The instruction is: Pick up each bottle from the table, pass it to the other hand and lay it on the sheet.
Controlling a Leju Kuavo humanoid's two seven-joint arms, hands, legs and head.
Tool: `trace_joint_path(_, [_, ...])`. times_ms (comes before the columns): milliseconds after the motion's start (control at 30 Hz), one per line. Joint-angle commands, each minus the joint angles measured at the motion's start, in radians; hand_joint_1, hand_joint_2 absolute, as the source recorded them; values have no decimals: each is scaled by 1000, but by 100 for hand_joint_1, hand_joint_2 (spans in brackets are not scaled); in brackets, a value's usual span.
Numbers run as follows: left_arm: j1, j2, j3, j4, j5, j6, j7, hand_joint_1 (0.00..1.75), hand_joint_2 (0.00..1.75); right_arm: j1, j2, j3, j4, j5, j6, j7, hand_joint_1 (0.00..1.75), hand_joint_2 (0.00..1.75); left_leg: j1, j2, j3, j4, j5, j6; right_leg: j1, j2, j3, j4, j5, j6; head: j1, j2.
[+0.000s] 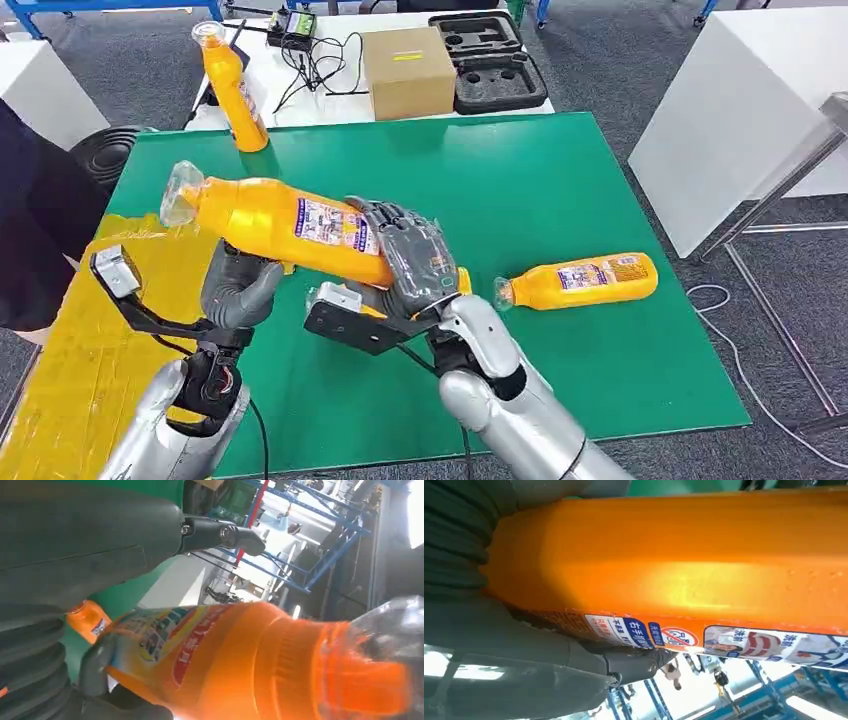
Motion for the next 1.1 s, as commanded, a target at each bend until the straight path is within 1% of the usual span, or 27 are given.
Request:
trace_joint_path(33, [-51, -48, 29, 12, -13, 15, 25, 0, 175, -74, 25, 86, 106, -18, 28, 24, 175, 175, 0, 1, 4, 1, -2, -1, 0, -1, 4, 1, -2, -1, 0, 0])
trace_joint_path(100, [-54, -60, 38, -10, -13, 24, 31, 0, 175, -65, 35, 101, 115, -16, 34, 24, 175, 175, 0, 0, 2, 0, -1, -1, 0, -1, 2, 0, -1, -1, 1, 0])
trace_joint_path(167, [-46, -71, 56, -50, -20, 34, 43, 0, 175, -79, 48, 133, 130, 15, 88, 64, 175, 175, 0, 0, 4, 1, -2, -2, 0, -2, 4, 1, -2, -1, 0, 0])
trace_joint_path(200, [-39, -73, 64, -68, -24, 38, 45, 0, 175, -81, 56, 146, 137, 33, 105, 77, 175, 175, 0, 0, 2, 0, -1, -1, 0, -1, 2, 0, -1, -1, 1, 0])
trace_joint_path(267, [-34, -71, 67, -76, -24, 39, 48, 0, 175, -78, 61, 151, 141, 36, 106, 80, 175, 175, 0, 3, 4, 0, -2, -2, 0, 1, 3, 0, -1, -1, 1, 0])
trace_joint_path(333, [-26, -74, 75, -86, -27, 40, 46, 0, 175, -79, 62, 161, 145, 52, 112, 81, 175, 175, 0, 2, 4, 0, -2, -2, 0, 0, 4, 1, -2, -2, 1, 0])
trace_joint_path(400, [-6, -80, 90, -113, -37, 46, 40, 0, 175, -61, 73, 178, 143, 68, 116, 70, 175, 175, 0, 0, 6, -1, -2, -2, 1, -2, 5, 0, -2, -2, 0, 0])
trace_joint_path(467, [20, -88, 107, -145, -50, 62, 31, 0, 175, -35, 86, 203, 139, 72, 116, 55, 175, 175, 0, 2, 3, -1, -1, -1, 1, 1, 3, -1, 0, -1, 0, 0])
trace_joint_path(500, [29, -90, 115, -153, -52, 65, 32, 0, 175, -21, 92, 216, 144, 68, 114, 49, 175, 175, 0, 3, 4, -1, -2, -2, 1, 1, 3, -1, -1, -1, 0, 0])
trace_joint_path(533, [33, -93, 121, -155, -53, 66, 33, 0, 175, -17, 94, 228, 152, 68, 116, 51, 175, 175, 0, 3, 7, -1, -3, -2, 1, 1, 6, -1, -2, -2, 0, 0])
trace_joint_path(567, [34, -94, 124, -155, -54, 66, 33, 0, 175, -13, 96, 237, 160, 70, 115, 50, 175, 175, 0, 3, 5, -1, -2, -2, 1, 1, 4, -1, -1, -1, 0, 0])
trace_joint_path(600, [36, -99, 129, -153, -56, 66, 36, 0, 175, -14, 97, 248, 176, 69, 109, 51, 175, 175, 0, 1, 7, -2, -2, -2, 1, -1, 6, -2, -2, -2, 0, 0])
trace_joint_path(633, [35, -103, 131, -150, -56, 64, 36, 0, 175, -14, 99, 251, 184, 70, 105, 51, 175, 175, 0, 0, 5, -2, -1, -2, 1, -1, 4, -2, -1, -1, 0, 0])
trace_joint_path(667, [36, -109, 134, -150, -59, 65, 37, 0, 175, -16, 98, 253, 190, 71, 100, 51, 175, 175, 0, 0, 7, -2, -2, -2, 1, -2, 6, -2, -2, -2, 0, 0])
trace_joint_path(700, [36, -112, 133, -149, -60, 66, 38, 0, 175, -16, 97, 252, 191, 71, 98, 51, 175, 175, 1, 0, 4, -1, -1, -2, 1, -1, 3, -2, -1, -1, 0, 0])
trace_joint_path(733, [36, -117, 134, -144, -60, 64, 39, 0, 175, -17, 94, 248, 190, 69, 92, 50, 175, 175, 0, 0, 6, -2, -1, -2, 0, -2, 5, -2, -2, -2, 0, 0])
trace_joint_path(767, [36, -118, 134, -142, -60, 64, 40, 0, 175, -18, 93, 247, 190, 69, 92, 50, 175, 175, 1, -1, 3, -1, -1, -2, 1, -2, 3, -2, -1, -1, 1, 0])
trace_joint_path(800, [34, -119, 133, -139, -60, 63, 40, 0, 175, -19, 90, 245, 187, 69, 93, 50, 175, 175, 1, -1, 5, -1, -1, -2, 1, -3, 4, -1, -2, -2, 0, 0])
trace_joint_path(900, [34, -119, 133, -139, -60, 63, 40, 0, 175, -19, 90, 245, 187, 69, 93, 50, 175, 175, 0, -1, 2, -1, 0, -1, 0, -1, 1, -1, -1, -1, 0, 0])
trace_joint_path(933, [34, -119, 133, -139, -60, 63, 40, 0, 175, -19, 90, 245, 187, 69, 93, 50, 175, 175, 0, -1, 4, -1, -1, -2, 0, -2, 3, -2, -1, -2, 0, 0])
trace_joint_path(1100, [33, -120, 134, -139, -60, 64, 40, 0, 175, -20, 90, 243, 185, 69, 93, 50, 175, 175, 0, -1, 3, -1, 0, -2, 1, -2, 3, -2, -1, -2, 0, 0])
